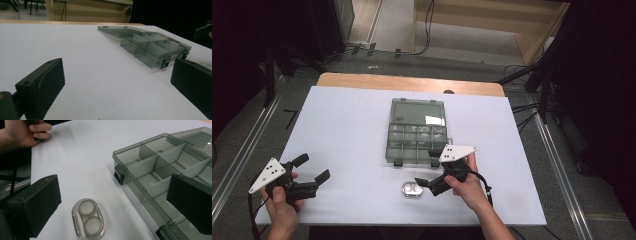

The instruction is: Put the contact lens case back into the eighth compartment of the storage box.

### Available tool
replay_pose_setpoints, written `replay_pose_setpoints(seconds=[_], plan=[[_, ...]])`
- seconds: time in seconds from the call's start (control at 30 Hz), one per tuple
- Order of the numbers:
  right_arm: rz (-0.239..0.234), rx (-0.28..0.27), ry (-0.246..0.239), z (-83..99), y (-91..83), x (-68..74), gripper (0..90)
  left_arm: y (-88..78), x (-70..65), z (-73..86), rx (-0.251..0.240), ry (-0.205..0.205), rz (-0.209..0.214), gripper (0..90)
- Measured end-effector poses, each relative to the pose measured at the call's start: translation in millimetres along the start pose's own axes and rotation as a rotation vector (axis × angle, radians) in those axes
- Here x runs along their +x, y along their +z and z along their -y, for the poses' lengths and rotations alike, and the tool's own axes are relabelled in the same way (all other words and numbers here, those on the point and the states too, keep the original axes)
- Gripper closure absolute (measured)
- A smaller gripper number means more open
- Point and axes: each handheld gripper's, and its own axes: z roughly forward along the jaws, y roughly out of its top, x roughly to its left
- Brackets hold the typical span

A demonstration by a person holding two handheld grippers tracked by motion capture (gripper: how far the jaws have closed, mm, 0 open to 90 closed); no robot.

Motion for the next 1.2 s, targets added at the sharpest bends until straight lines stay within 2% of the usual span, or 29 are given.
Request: replay_pose_setpoints(seconds=[0.37, 0.5, 0.57, 0.73, 0.8, 0.83, 1.07, 1.2], plan=[[-0.033, 0.021, -0.022, -0.9, 4.9, 4.8, 0.0, 0.3, -0.2, 0.1, 0.002, 0.007, 0.003, 0.0], [-0.034, 0.046, -0.040, -1.0, 9.3, 9.3, 0.0, 0.4, -1.2, 0.1, 0.006, 0.015, -0.002, 0.0], [-0.053, 0.062, -0.047, -0.9, 12.3, 10.9, 0.0, 0.6, -1.6, 0.0, 0.005, 0.022, 0.002, 0.0], [-0.066, 0.098, -0.070, 0.3, 17.4, 14.1, 0.1, 0.8, -1.5, 0.0, 0.008, 0.021, 0.008, 0.0], [-0.052, 0.101, -0.077, 1.1, 18.3, 15.2, 10.3, 0.8, -1.6, 0.0, 0.008, 0.020, 0.009, 0.0], [-0.047, 0.103, -0.079, 1.4, 19.0, 15.6, 11.3, 0.8, -1.6, 0.0, 0.009, 0.021, 0.009, 0.0], [-0.059, 0.161, -0.097, 4.4, 25.8, 17.0, 11.8, 1.1, -1.7, 0.1, 0.010, 0.019, 0.012, 0.0], [-0.059, 0.199, -0.123, 6.1, 30.8, 19.1, 12.0, 1.1, -1.7, 0.1, 0.011, 0.019, 0.014, 0.0]])
